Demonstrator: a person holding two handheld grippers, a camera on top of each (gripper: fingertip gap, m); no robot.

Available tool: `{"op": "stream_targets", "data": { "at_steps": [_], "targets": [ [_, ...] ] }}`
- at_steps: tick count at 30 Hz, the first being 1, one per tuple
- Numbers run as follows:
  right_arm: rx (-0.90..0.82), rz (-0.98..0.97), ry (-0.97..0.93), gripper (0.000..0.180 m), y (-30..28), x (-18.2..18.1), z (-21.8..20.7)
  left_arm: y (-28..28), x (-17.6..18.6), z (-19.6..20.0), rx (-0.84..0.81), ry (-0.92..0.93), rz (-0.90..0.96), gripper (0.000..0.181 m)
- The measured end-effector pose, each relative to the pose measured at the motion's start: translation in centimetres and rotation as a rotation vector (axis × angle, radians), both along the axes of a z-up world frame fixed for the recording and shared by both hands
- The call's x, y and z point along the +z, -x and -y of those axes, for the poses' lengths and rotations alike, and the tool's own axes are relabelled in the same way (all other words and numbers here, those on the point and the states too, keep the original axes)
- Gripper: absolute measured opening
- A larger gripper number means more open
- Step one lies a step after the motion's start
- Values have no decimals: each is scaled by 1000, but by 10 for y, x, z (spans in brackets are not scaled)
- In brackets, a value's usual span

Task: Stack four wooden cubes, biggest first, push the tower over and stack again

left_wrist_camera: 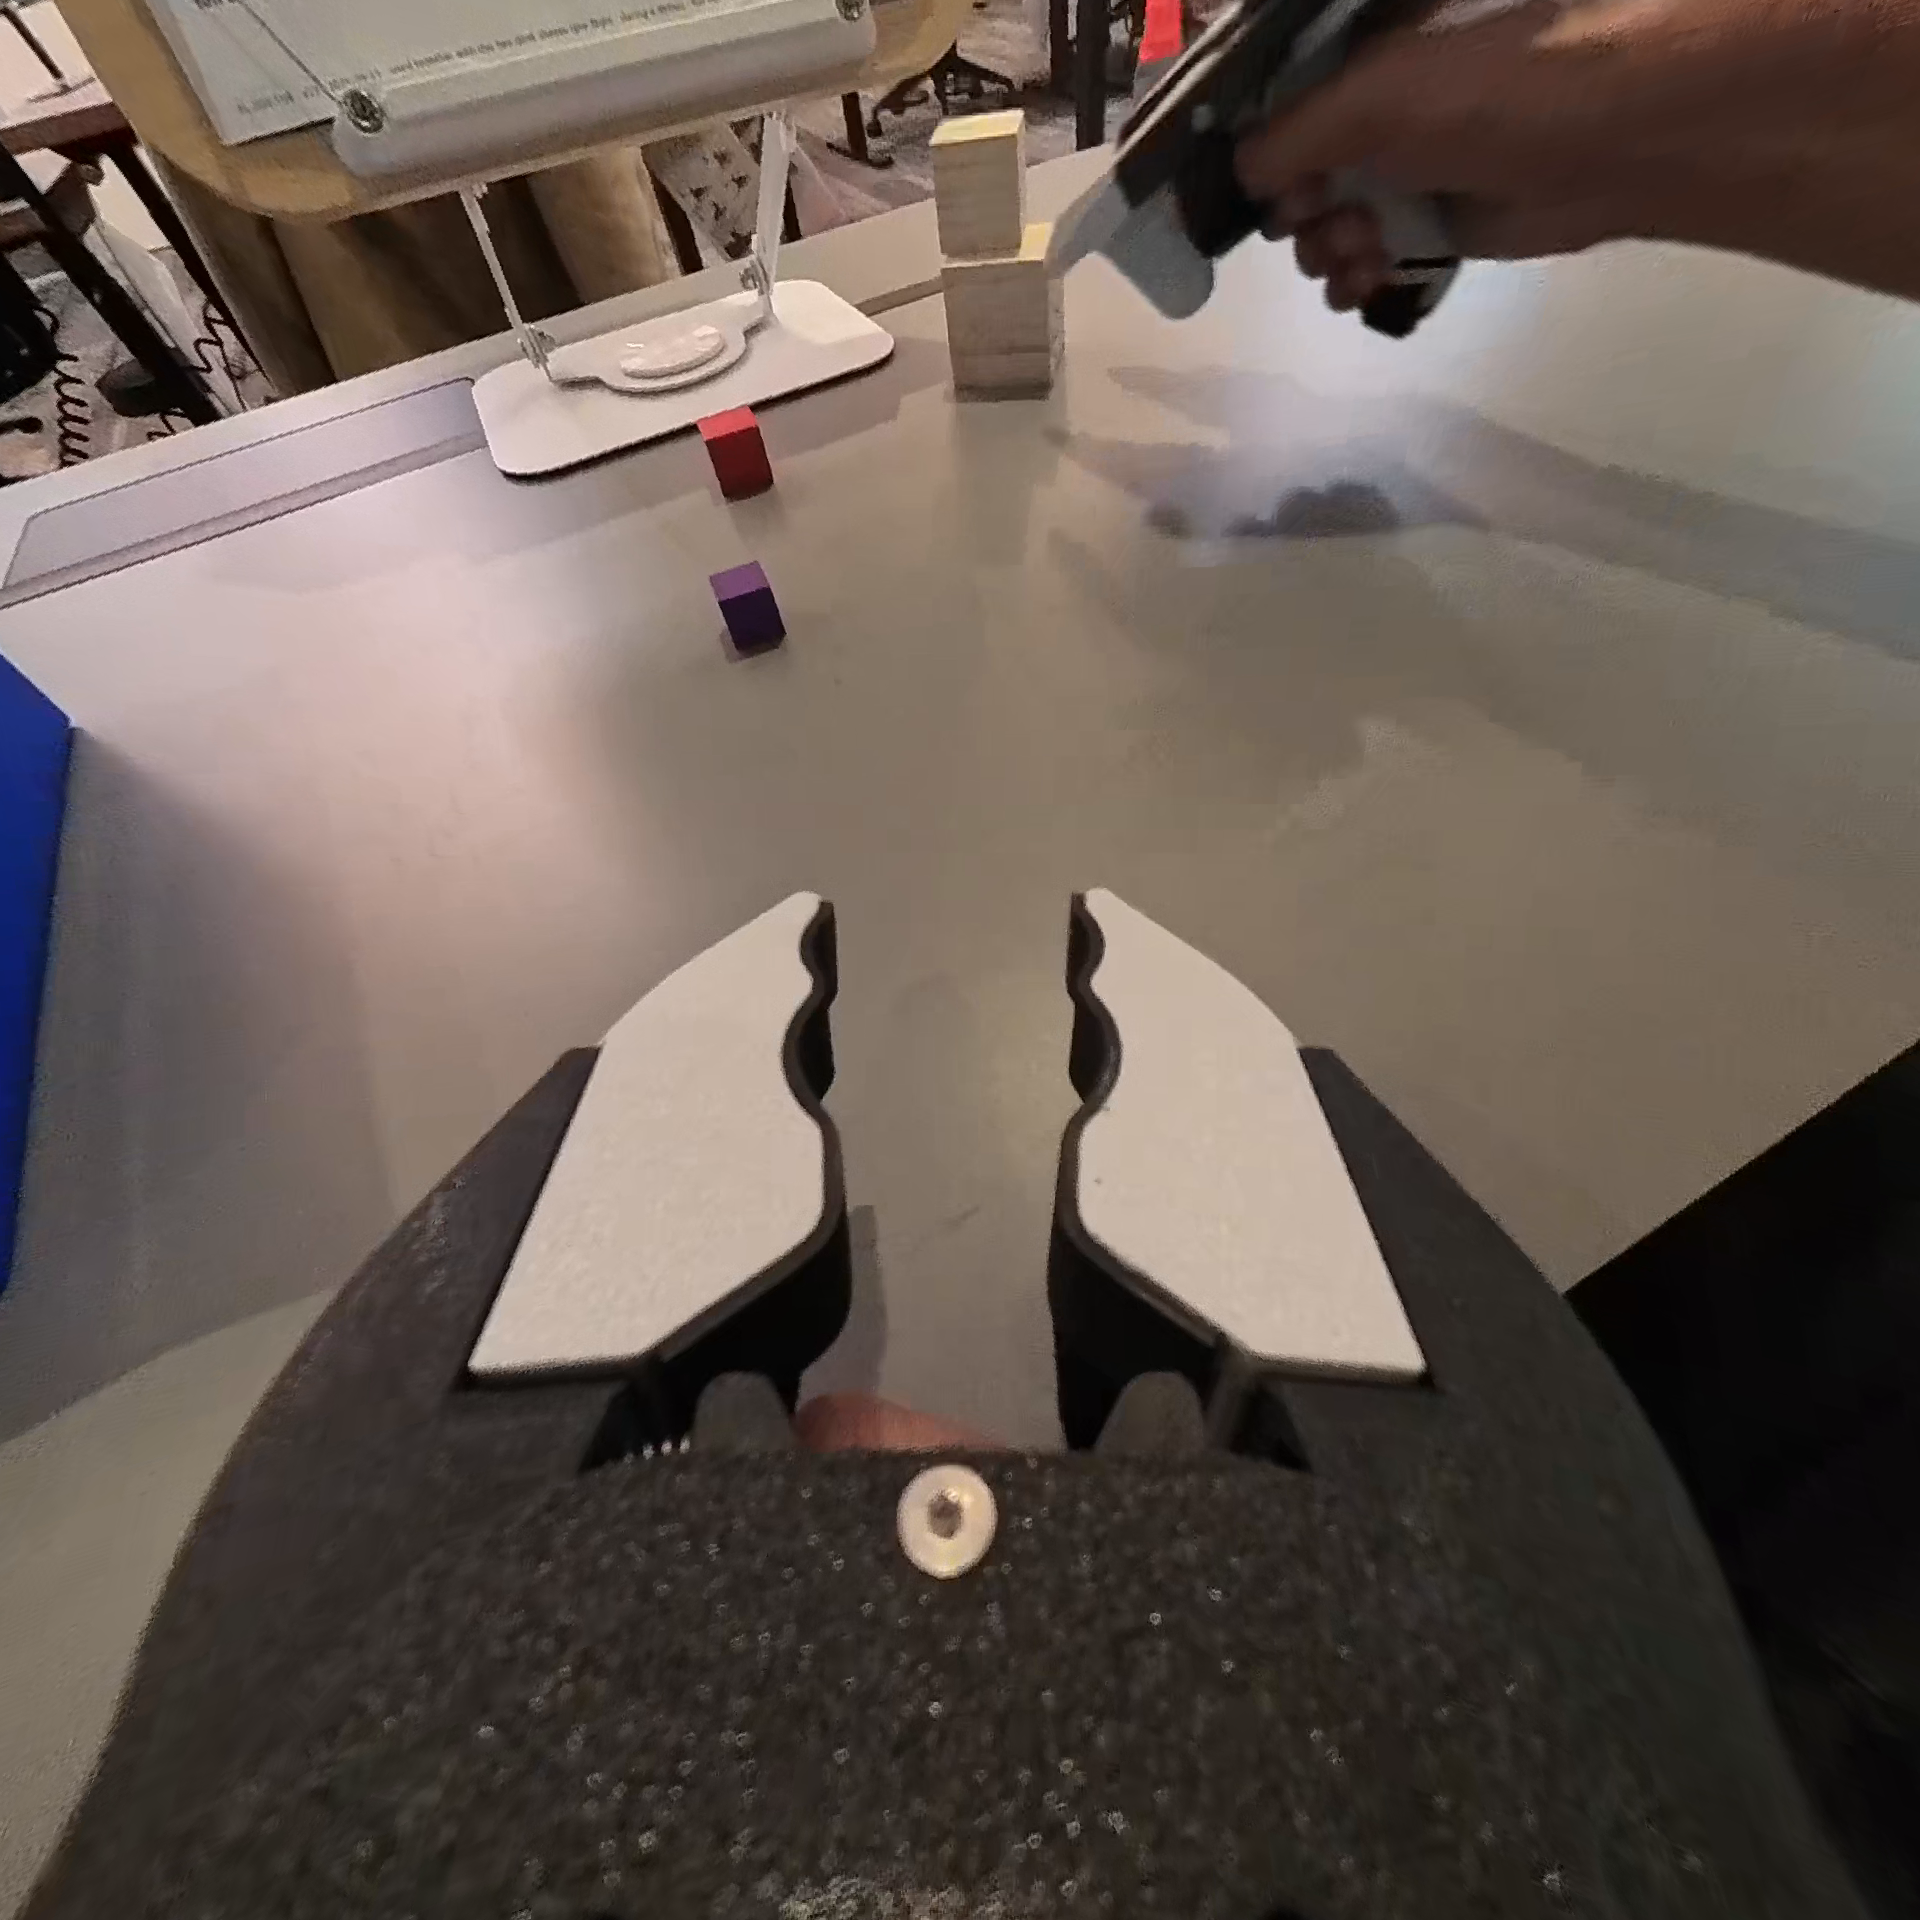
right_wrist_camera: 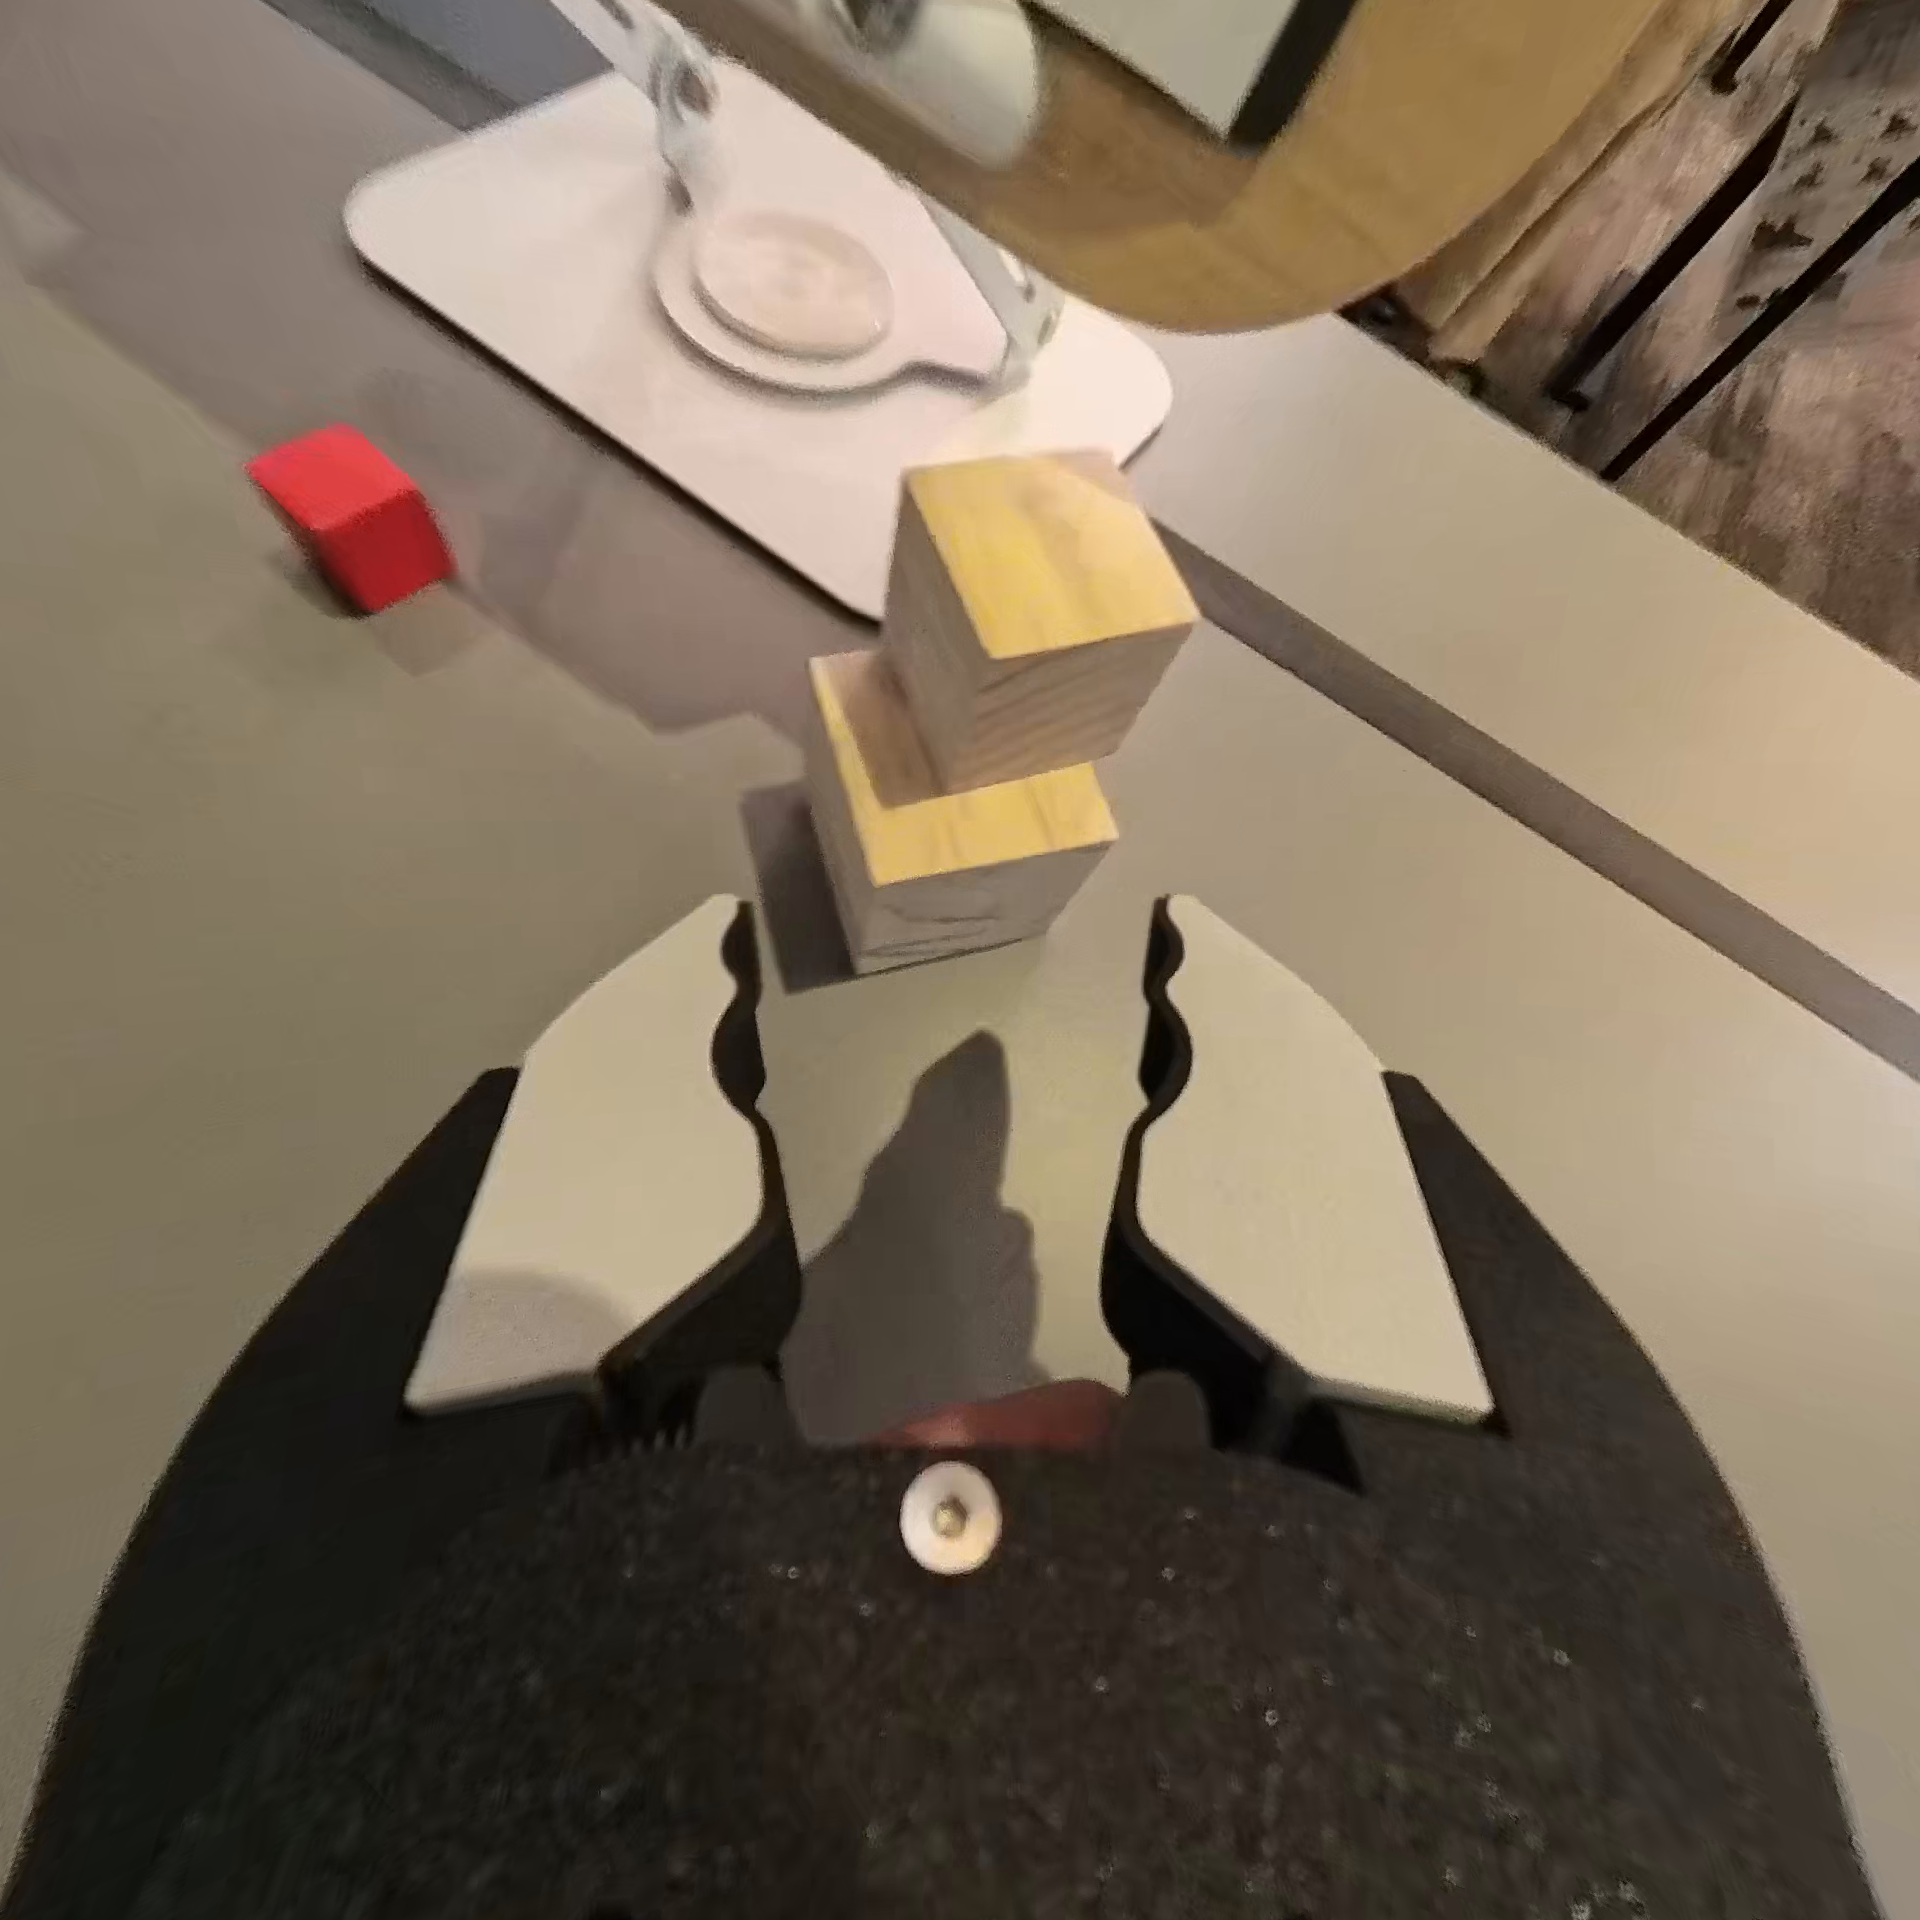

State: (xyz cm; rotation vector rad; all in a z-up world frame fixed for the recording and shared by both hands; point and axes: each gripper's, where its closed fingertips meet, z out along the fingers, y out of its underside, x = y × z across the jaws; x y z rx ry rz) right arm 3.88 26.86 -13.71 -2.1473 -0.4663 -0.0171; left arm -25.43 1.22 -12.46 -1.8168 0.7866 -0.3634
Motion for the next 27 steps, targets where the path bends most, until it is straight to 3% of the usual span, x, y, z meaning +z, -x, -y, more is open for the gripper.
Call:
{"op": "stream_targets", "data": {
  "at_steps": [3, 8, 12, 14, 15, 17, 27],
  "targets": [
    [12, -22, 48, 75, -2, -15, -18, 0, -4, 1, -14, 6, -12, 42],
    [56, -40, -59, 76, 1, 3, -36, -1, -7, 1, -40, 38, 4, 42],
    [44, -77, -86, 70, 1, 14, -50, -4, -10, 2, -56, 59, 8, 42],
    [57, -60, -65, 58, 0, 10, -56, -5, -12, 2, -59, 66, 3, 42],
    [69, -71, -59, 49, 2, 10, -57, -6, -13, 3, -61, 66, 0, 42],
    [82, -79, -52, 46, 2, 11, -56, -6, -12, 4, -65, 64, -3, 42],
    [55, -139, -80, 46, 4, 28, -29, -12, -11, 9, -88, 63, -5, 42]
  ]
}}
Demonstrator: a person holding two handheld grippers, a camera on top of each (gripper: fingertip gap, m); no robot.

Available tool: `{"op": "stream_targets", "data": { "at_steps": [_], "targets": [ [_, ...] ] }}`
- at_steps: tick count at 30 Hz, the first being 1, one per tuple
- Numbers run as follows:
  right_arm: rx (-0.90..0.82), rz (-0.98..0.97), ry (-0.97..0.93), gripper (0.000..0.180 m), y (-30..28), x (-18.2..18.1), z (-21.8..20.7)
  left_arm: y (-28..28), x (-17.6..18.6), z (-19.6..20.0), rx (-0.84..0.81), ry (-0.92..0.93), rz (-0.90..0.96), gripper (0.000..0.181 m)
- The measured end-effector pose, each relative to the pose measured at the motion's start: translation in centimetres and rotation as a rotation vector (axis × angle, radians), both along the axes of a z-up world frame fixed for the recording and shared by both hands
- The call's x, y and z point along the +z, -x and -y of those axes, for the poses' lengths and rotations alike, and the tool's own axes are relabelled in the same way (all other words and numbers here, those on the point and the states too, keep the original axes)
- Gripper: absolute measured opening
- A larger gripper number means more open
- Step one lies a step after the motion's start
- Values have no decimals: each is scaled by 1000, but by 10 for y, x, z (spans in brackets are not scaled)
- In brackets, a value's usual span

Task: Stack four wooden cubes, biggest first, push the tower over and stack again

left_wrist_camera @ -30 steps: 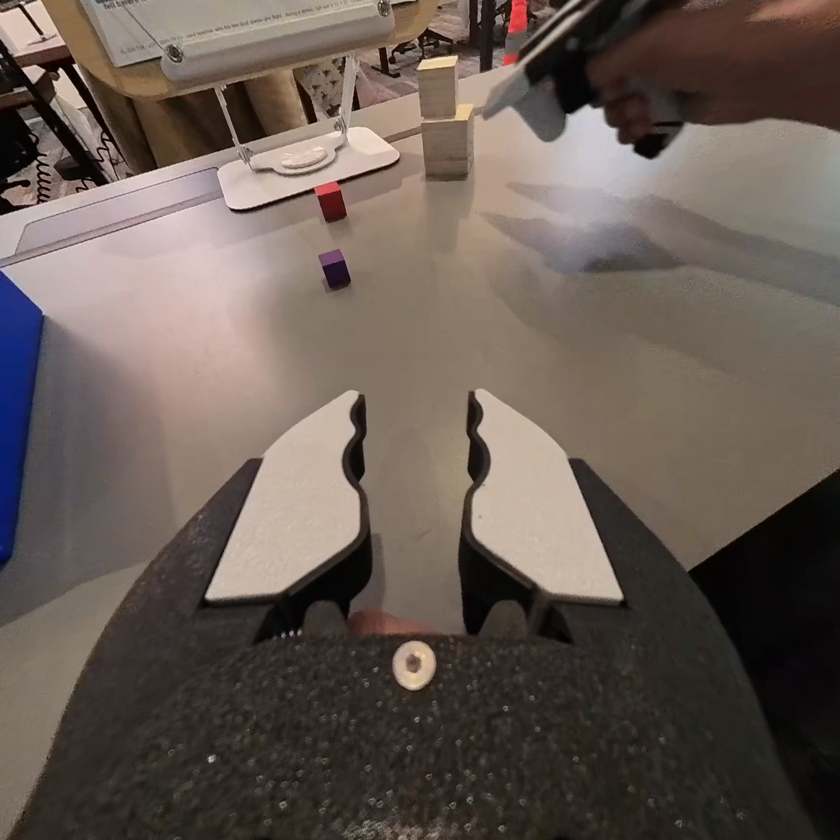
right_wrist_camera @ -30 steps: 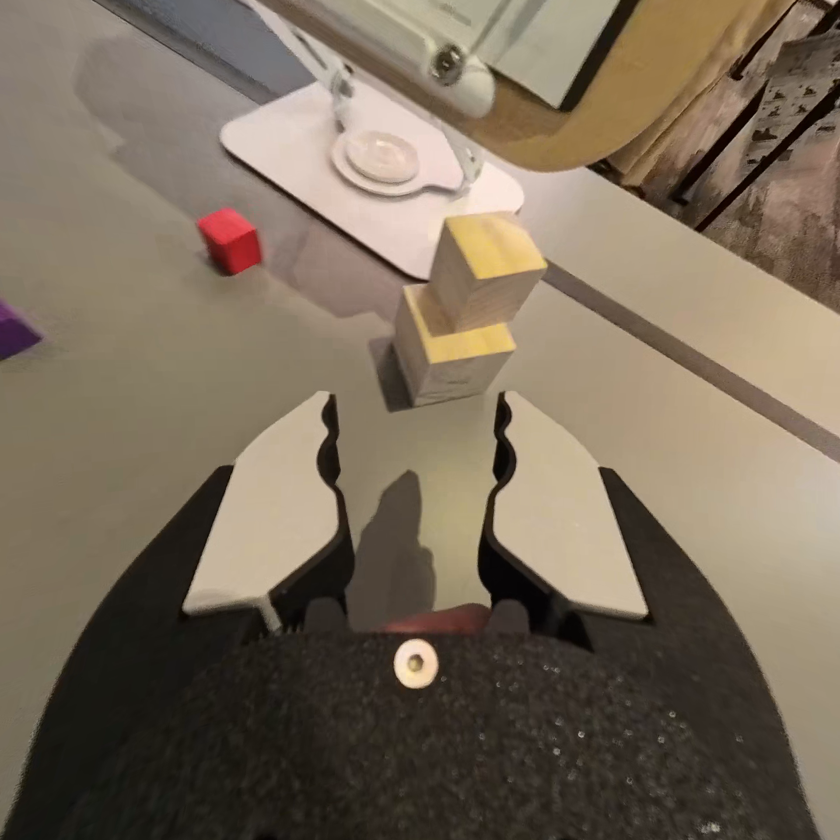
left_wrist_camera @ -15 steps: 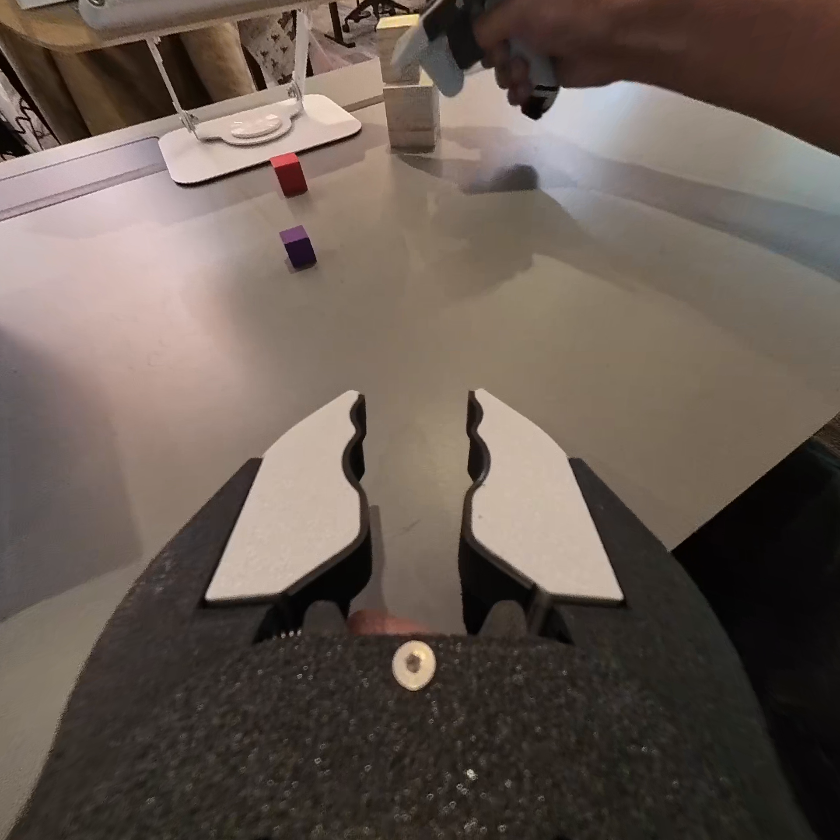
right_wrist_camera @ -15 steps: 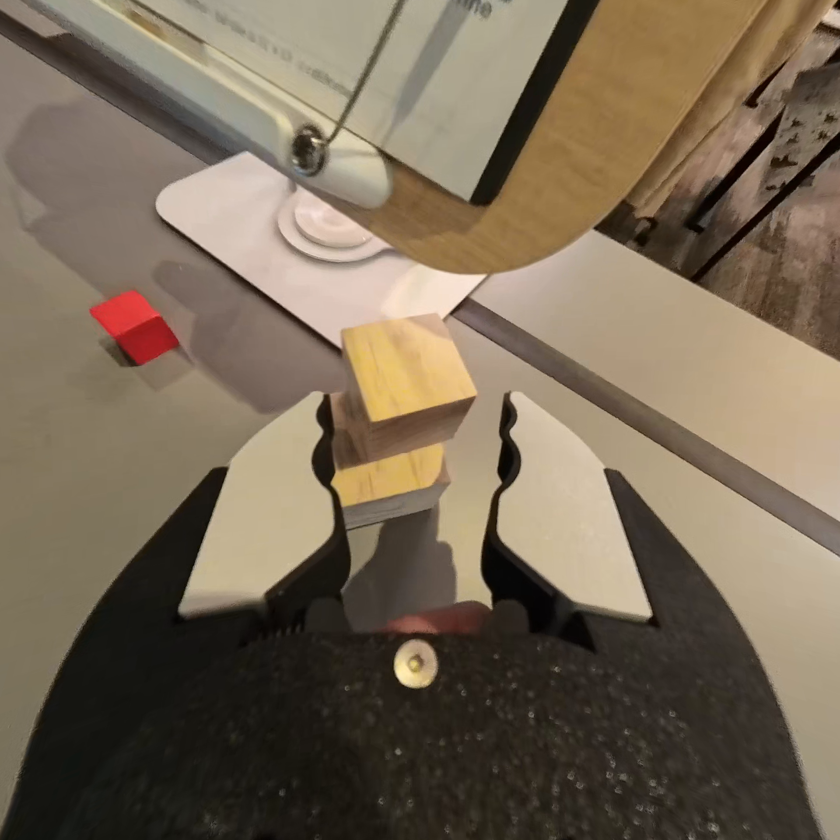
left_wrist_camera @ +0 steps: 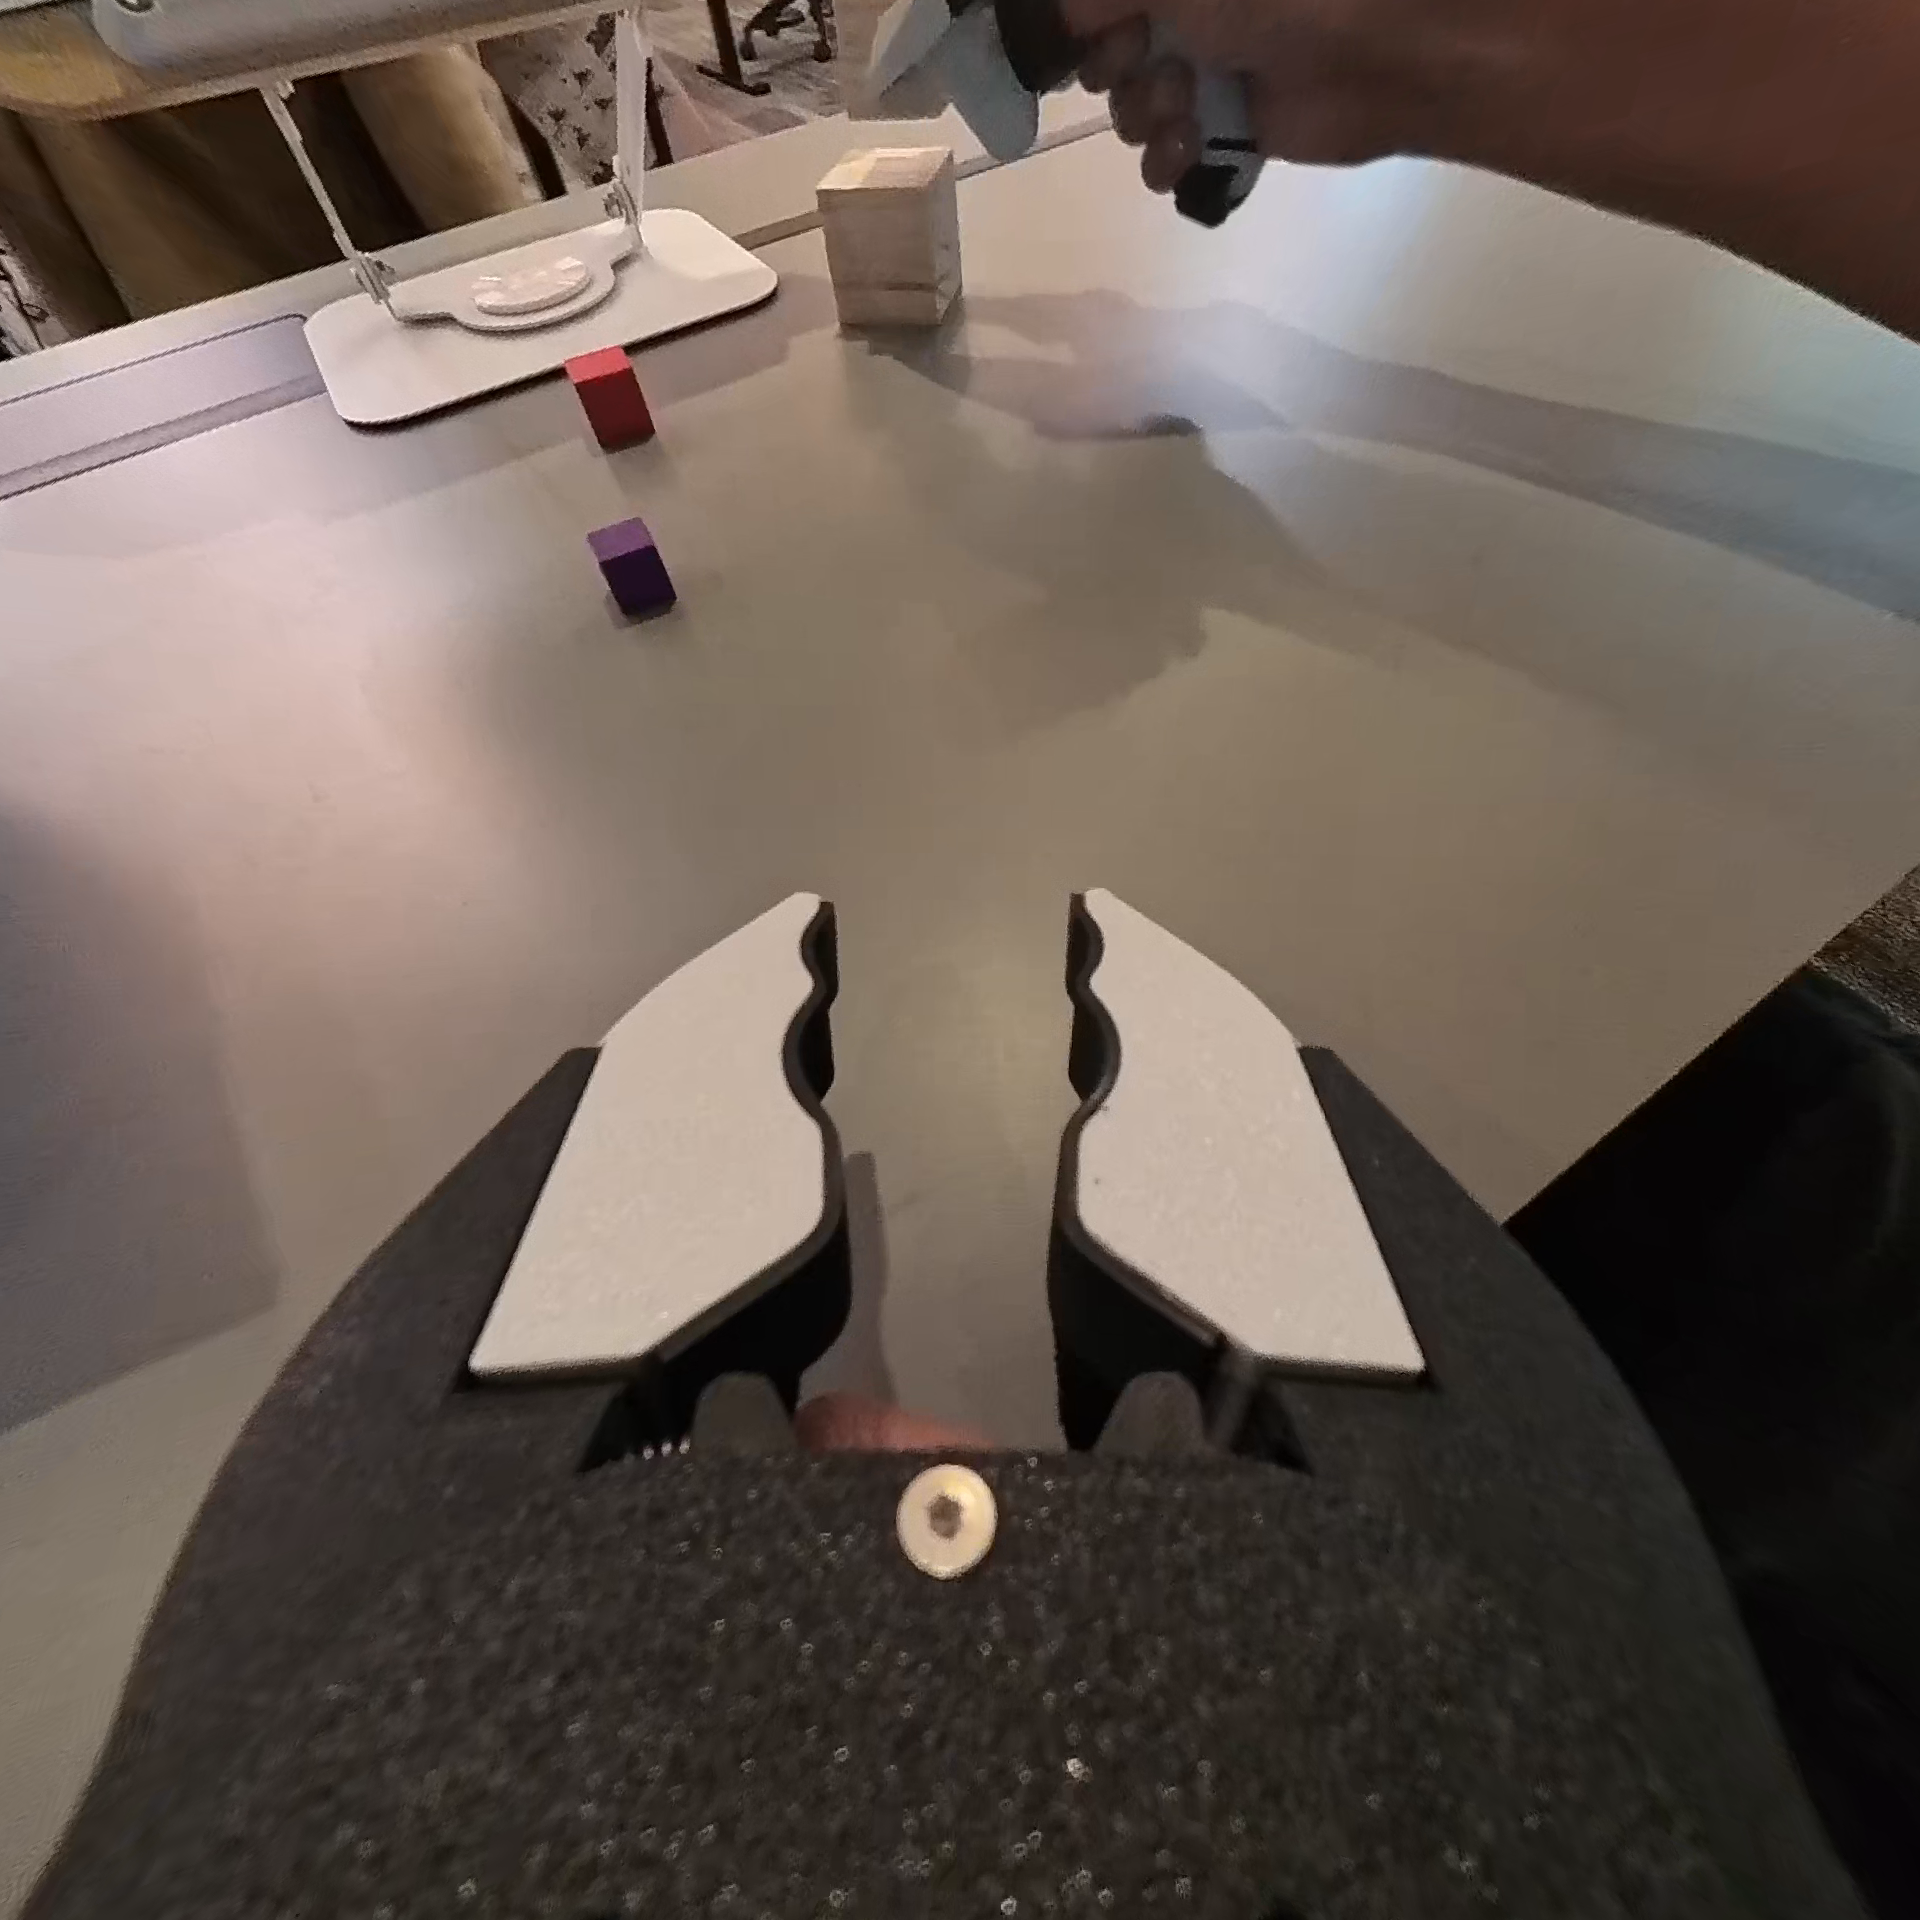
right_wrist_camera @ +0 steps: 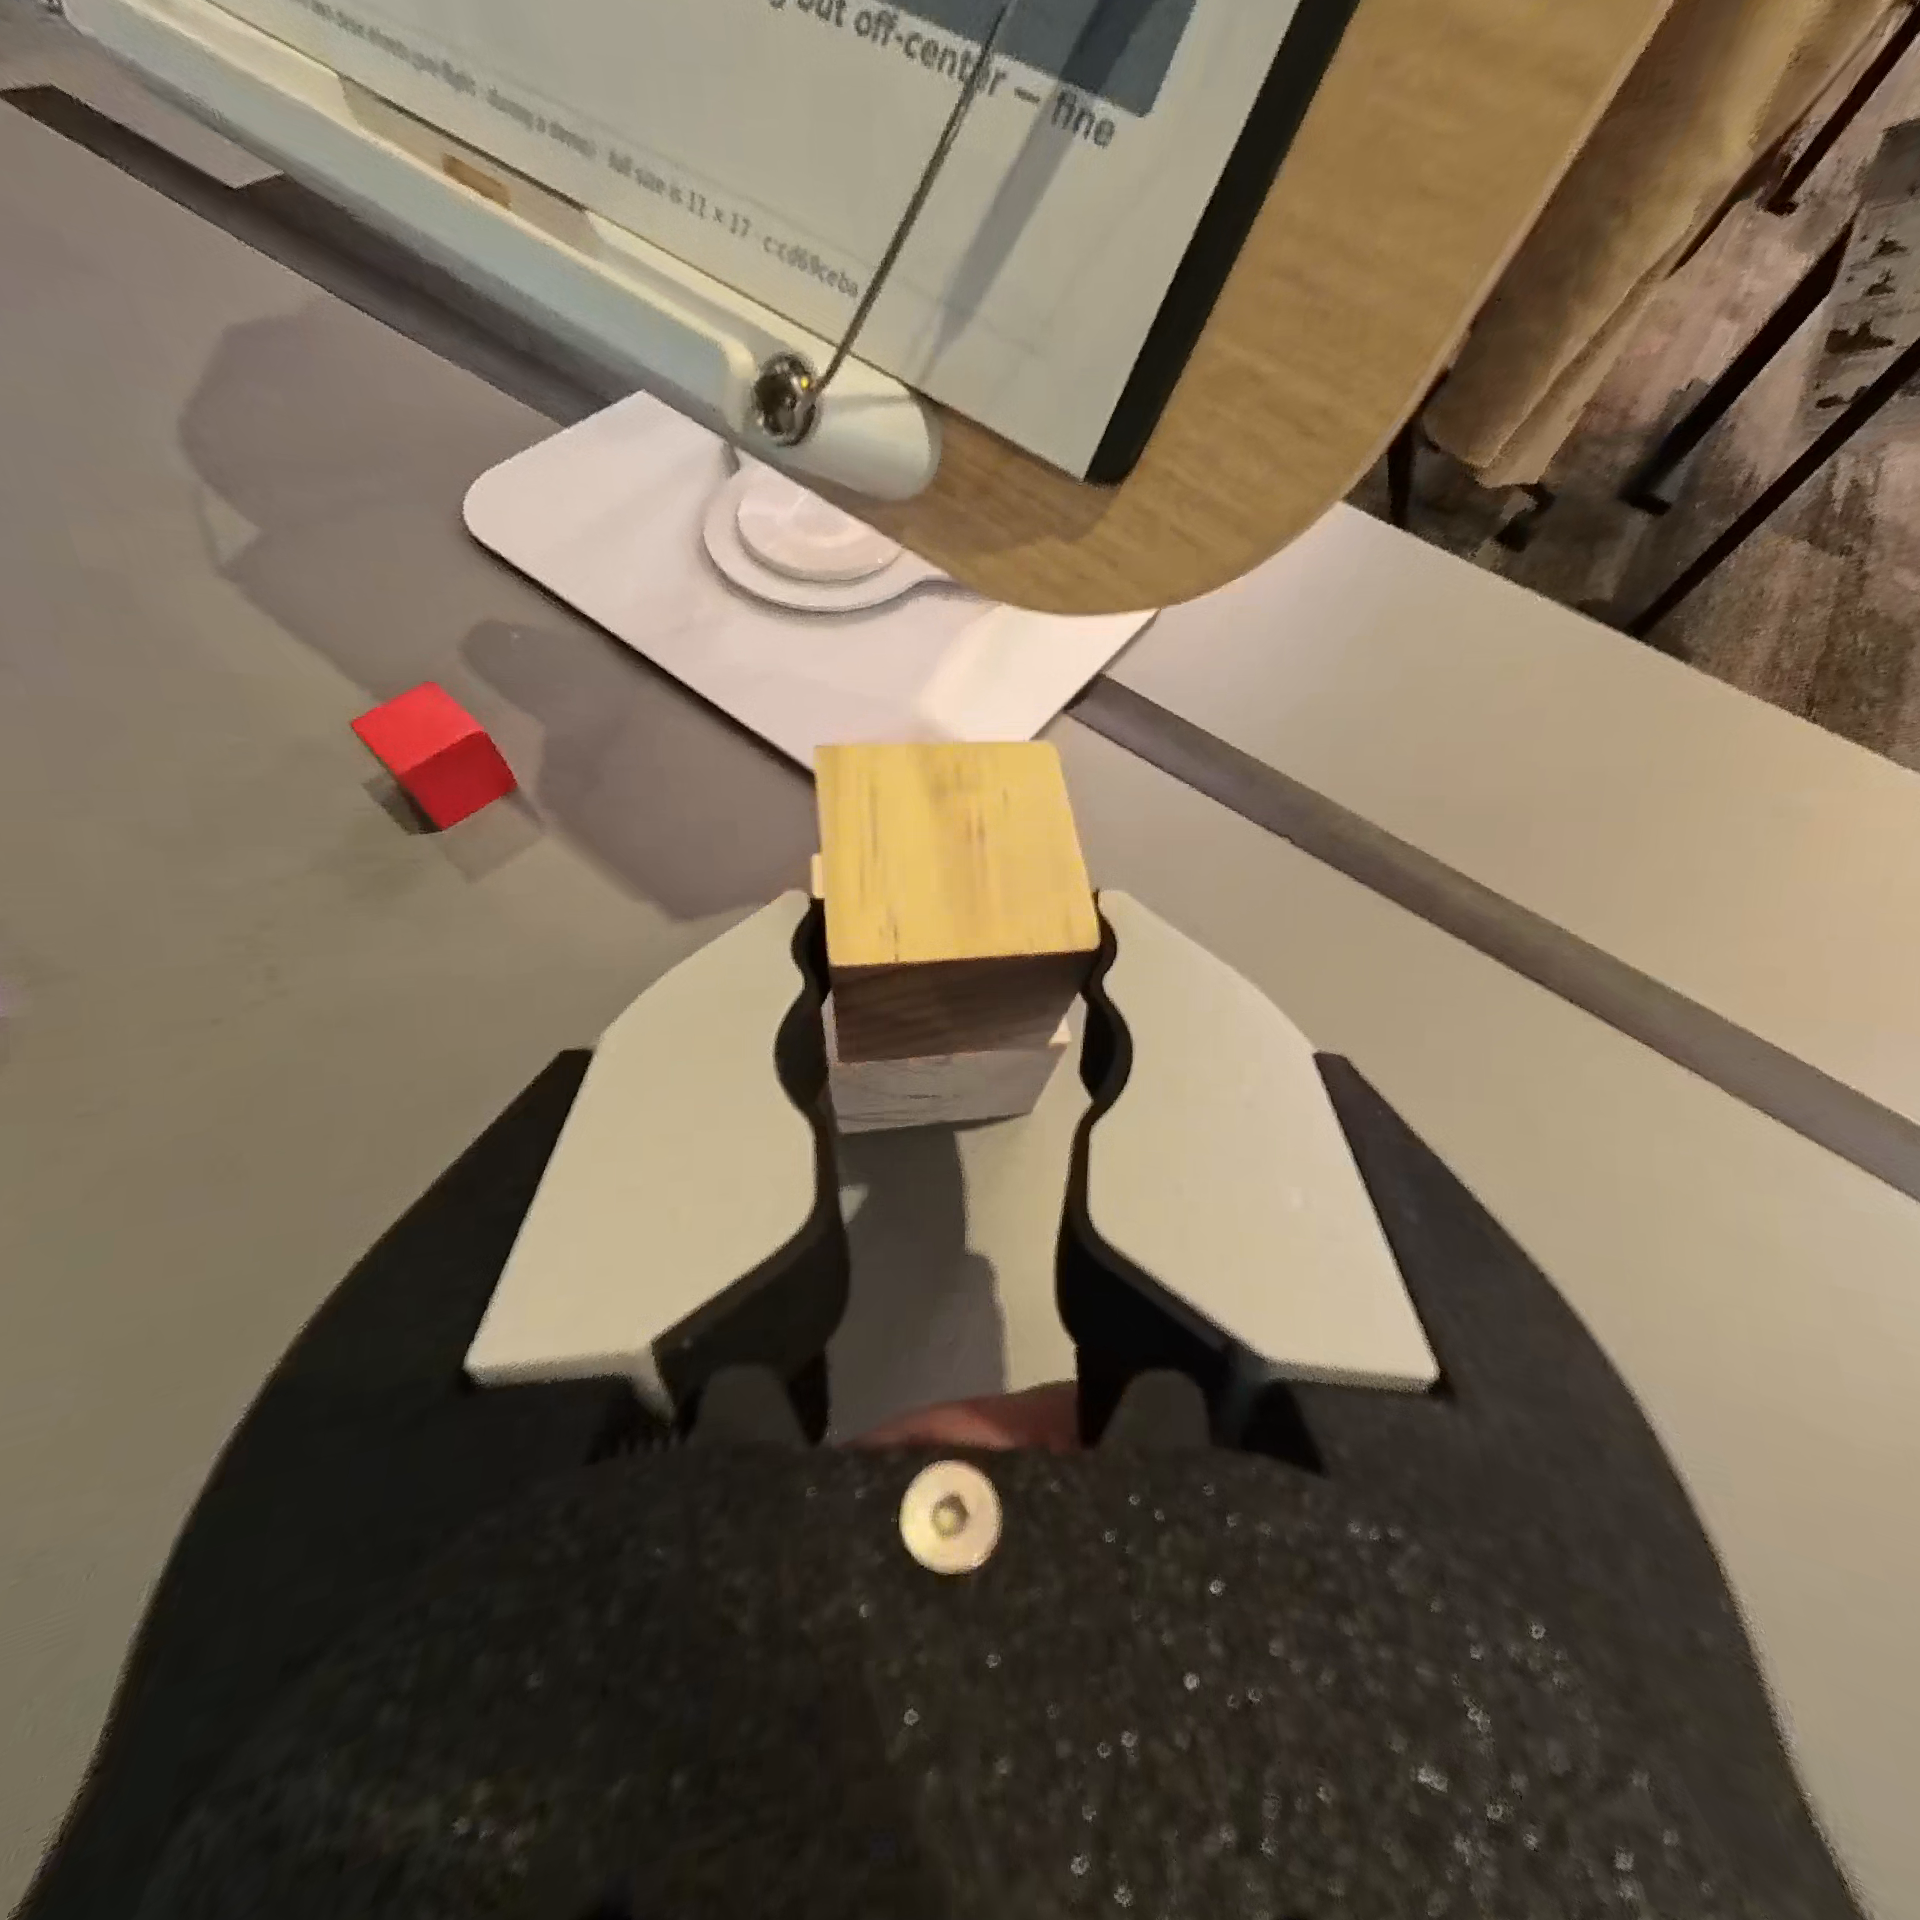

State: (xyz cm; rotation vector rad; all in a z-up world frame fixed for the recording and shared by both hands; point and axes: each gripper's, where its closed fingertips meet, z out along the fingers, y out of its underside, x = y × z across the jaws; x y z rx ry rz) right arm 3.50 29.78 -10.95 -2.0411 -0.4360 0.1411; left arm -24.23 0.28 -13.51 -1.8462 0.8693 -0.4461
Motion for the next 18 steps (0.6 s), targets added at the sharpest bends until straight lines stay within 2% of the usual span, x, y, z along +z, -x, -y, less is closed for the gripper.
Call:
{"op": "stream_targets", "data": {
  "at_steps": [5, 11, 12, 13, 14, 18],
  "targets": [
    [-42, 16, 46, 46, -2, -18, -6, -5, 2, 4, -14, -11, -10, 42],
    [-46, 6, 25, 46, 1, -18, -7, -7, 8, 6, -19, -32, -13, 42],
    [-46, 10, 27, 48, 0, -19, -6, -8, 7, 7, -21, -31, -14, 42],
    [-24, 0, 35, 64, 3, -21, -4, -8, 7, 7, -23, -29, -16, 42],
    [-8, -3, 36, 69, 4, -22, -2, -9, 6, 8, -24, -28, -18, 42],
    [8, 48, 34, 80, -3, -28, 8, -9, 3, 10, -30, -23, -26, 42]
  ]
}}
